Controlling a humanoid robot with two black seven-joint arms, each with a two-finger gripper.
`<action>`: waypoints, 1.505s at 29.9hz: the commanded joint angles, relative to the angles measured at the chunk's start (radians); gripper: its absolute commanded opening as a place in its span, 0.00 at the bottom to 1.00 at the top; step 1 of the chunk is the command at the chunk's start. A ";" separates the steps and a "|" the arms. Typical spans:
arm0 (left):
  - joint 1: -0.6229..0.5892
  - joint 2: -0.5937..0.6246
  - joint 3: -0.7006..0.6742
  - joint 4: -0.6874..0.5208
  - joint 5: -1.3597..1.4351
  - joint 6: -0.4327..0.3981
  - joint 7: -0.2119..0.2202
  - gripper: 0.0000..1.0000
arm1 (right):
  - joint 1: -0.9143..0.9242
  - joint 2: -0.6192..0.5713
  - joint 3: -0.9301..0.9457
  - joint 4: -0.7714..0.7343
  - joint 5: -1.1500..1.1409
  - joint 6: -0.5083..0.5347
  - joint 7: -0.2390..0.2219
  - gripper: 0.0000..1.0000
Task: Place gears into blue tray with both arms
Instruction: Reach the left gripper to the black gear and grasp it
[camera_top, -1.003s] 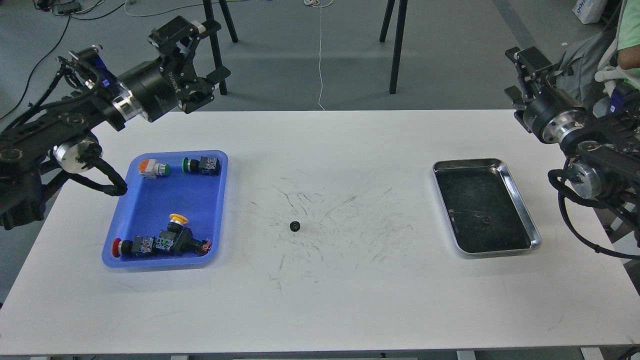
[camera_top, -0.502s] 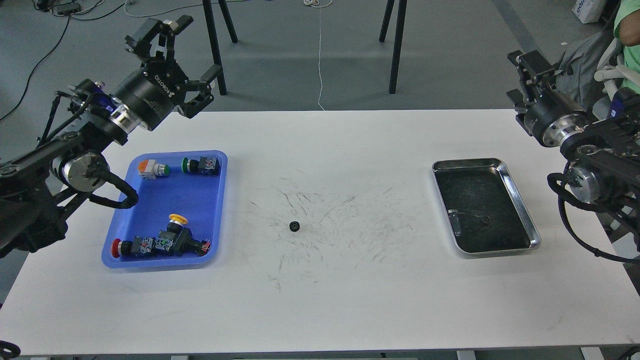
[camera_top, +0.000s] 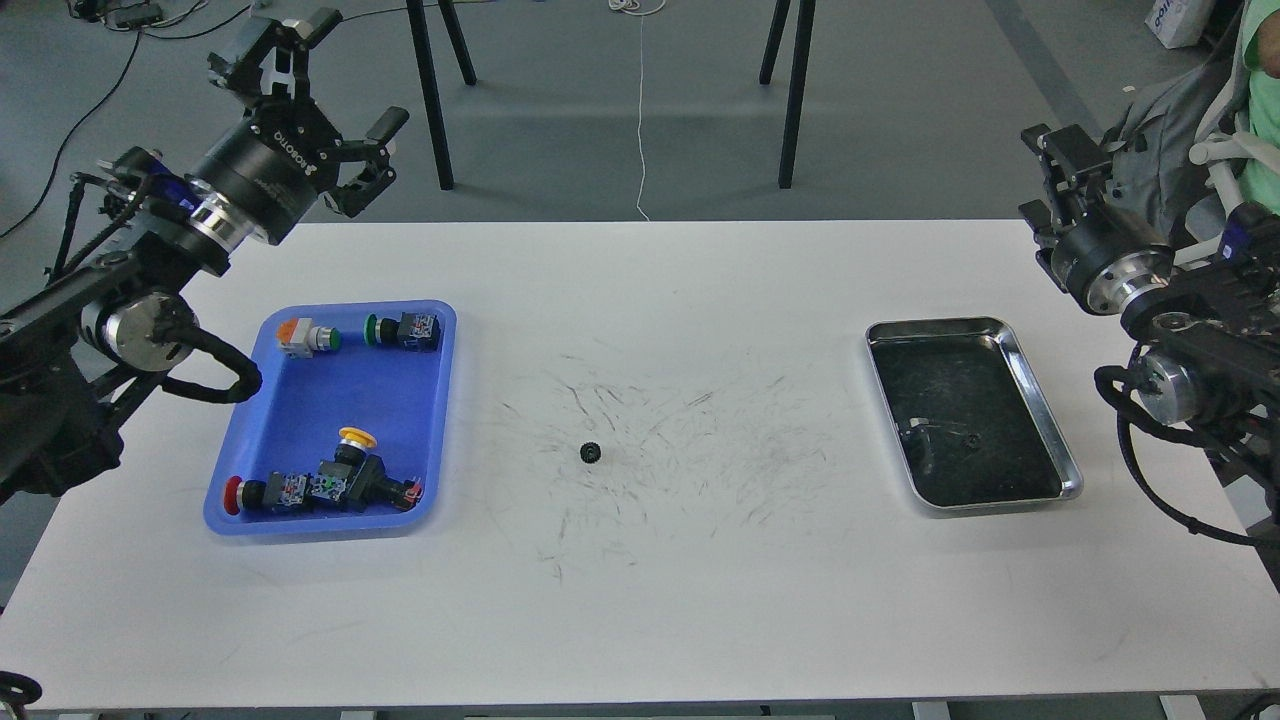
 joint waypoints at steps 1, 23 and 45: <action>0.003 -0.005 0.000 -0.015 0.001 0.000 0.000 1.00 | -0.007 0.001 0.002 0.011 0.000 -0.014 0.000 0.93; -0.121 0.099 0.324 -0.303 0.654 0.073 0.000 1.00 | -0.051 0.001 0.042 0.035 0.000 -0.020 0.001 0.94; -0.157 0.094 0.485 -0.372 1.023 0.309 0.000 1.00 | -0.068 0.000 0.064 0.055 0.000 -0.037 0.006 0.94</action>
